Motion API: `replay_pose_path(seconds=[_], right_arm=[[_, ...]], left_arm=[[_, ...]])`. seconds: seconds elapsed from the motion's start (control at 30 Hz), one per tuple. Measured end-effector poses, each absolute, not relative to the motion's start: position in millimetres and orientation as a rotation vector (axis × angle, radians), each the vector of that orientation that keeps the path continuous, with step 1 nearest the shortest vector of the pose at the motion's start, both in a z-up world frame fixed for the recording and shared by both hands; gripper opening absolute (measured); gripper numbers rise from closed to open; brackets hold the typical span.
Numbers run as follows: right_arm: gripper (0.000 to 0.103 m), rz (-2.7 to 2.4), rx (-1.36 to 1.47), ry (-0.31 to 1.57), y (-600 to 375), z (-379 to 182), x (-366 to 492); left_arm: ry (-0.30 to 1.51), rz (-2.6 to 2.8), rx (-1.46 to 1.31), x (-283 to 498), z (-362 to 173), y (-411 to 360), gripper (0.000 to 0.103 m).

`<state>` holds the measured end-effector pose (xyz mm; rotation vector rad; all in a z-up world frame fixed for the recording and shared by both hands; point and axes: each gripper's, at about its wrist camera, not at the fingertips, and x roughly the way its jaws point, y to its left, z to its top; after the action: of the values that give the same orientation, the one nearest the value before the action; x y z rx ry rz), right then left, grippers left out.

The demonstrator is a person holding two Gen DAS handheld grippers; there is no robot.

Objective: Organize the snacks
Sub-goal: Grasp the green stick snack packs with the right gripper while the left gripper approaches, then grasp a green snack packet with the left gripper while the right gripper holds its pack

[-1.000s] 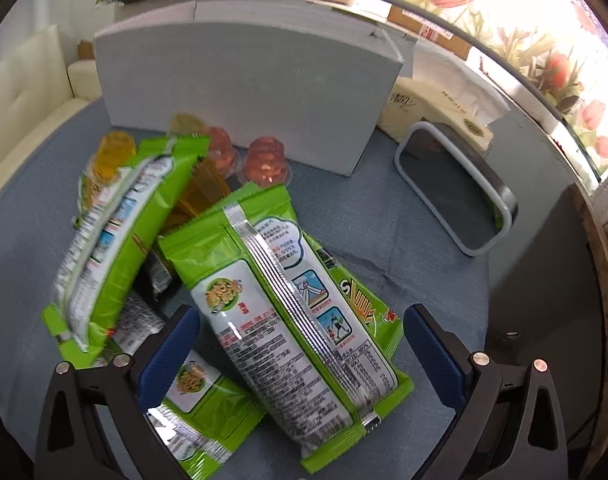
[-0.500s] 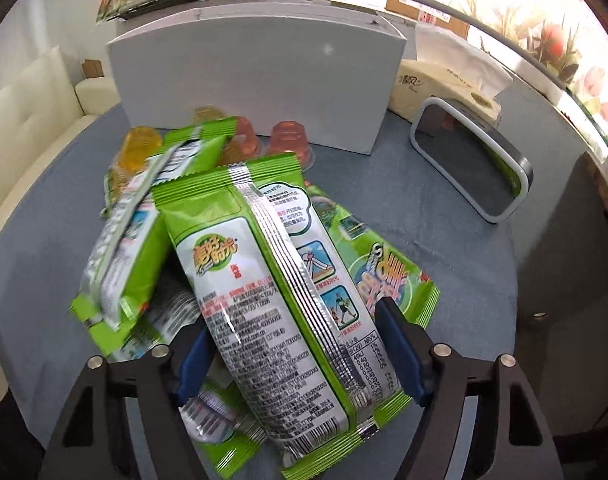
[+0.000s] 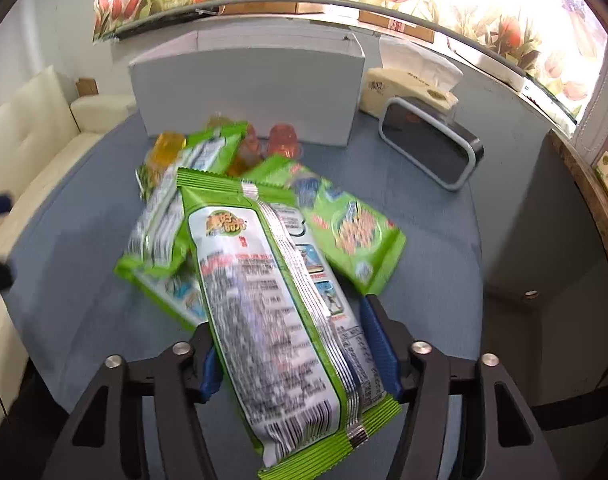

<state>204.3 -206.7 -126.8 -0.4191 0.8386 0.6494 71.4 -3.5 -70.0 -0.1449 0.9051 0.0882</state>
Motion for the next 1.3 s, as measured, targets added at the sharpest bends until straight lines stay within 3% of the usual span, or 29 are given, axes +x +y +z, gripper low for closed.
replay_pose_path(seconds=[0.03,0.07,0.23,0.3,0.4,1.3], right_arm=[[0.036,0.650,-0.410,0.847,-209,-128,203],[0.033,0.651,-0.399,0.860,-213,-129,200],[0.033,0.658,-0.392,0.874,-222,-140,192],[0.021,0.670,-0.387,0.871,-224,-142,191],[0.014,0.657,-0.369,0.871,-227,-139,190],[0.013,0.577,-0.198,0.811,-272,-91,147]], left_arm=[[0.907,0.088,-0.151,78,-72,-5,0.103],[0.911,0.092,-0.153,82,-74,-6,0.103],[0.917,0.087,-0.151,96,-77,-16,0.103],[0.915,0.078,-0.149,96,-76,-19,0.103],[0.910,0.083,-0.130,95,-75,-23,0.103],[1.019,0.217,-0.141,193,-134,-44,0.103]])
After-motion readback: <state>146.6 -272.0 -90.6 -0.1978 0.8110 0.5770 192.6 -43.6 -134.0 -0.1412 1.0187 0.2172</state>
